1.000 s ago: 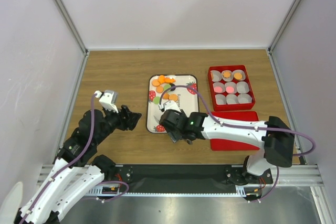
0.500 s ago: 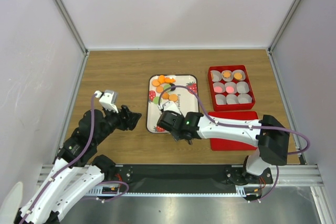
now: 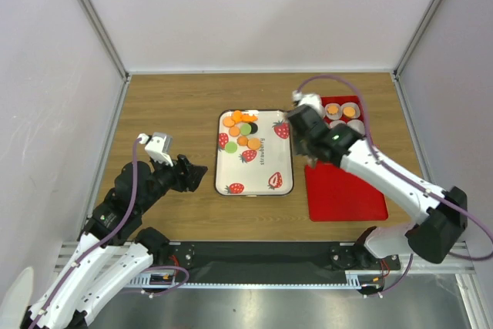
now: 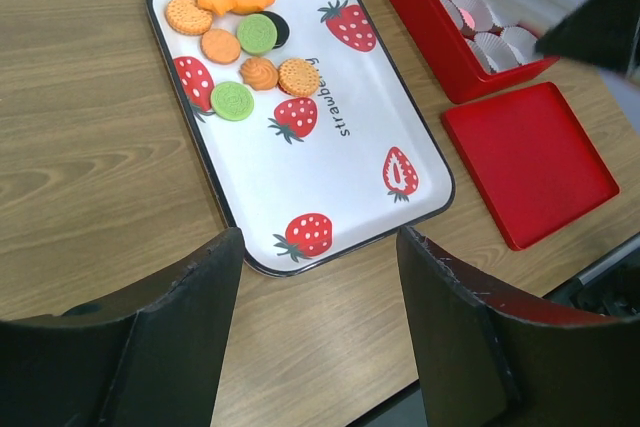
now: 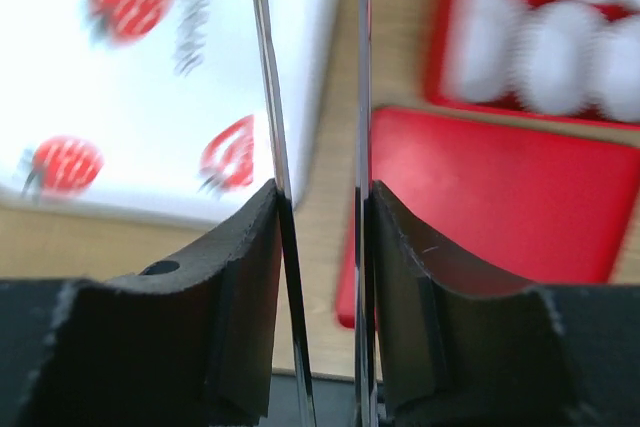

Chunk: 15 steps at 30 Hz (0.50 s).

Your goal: Pack the cookies

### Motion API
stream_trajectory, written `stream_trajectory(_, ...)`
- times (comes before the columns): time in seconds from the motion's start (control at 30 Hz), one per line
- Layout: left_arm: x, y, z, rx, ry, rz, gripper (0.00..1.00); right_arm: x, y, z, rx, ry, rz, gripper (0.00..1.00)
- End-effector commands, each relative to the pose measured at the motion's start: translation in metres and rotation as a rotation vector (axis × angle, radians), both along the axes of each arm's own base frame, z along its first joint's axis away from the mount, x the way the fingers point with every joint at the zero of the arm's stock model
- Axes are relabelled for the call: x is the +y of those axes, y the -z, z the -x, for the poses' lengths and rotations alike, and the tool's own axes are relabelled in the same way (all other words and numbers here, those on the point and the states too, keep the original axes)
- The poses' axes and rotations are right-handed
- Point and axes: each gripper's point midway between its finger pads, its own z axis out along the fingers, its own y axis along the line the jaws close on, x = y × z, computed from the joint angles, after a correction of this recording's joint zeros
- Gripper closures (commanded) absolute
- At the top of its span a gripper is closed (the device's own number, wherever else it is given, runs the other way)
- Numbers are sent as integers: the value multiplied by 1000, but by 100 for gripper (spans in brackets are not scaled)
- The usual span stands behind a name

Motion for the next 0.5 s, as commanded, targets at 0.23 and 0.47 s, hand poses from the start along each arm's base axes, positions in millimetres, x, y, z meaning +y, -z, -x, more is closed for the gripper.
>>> stream_trajectory(0.23, -5, -11, 0, -28, 18, 29, 31, -160, 0, -63, -20, 424, 1, 68)
stream_trajectory(0.47, -10, -12, 3, -27, 52, 35, 31, -202, 35, -73, 42, 536, 19, 68)
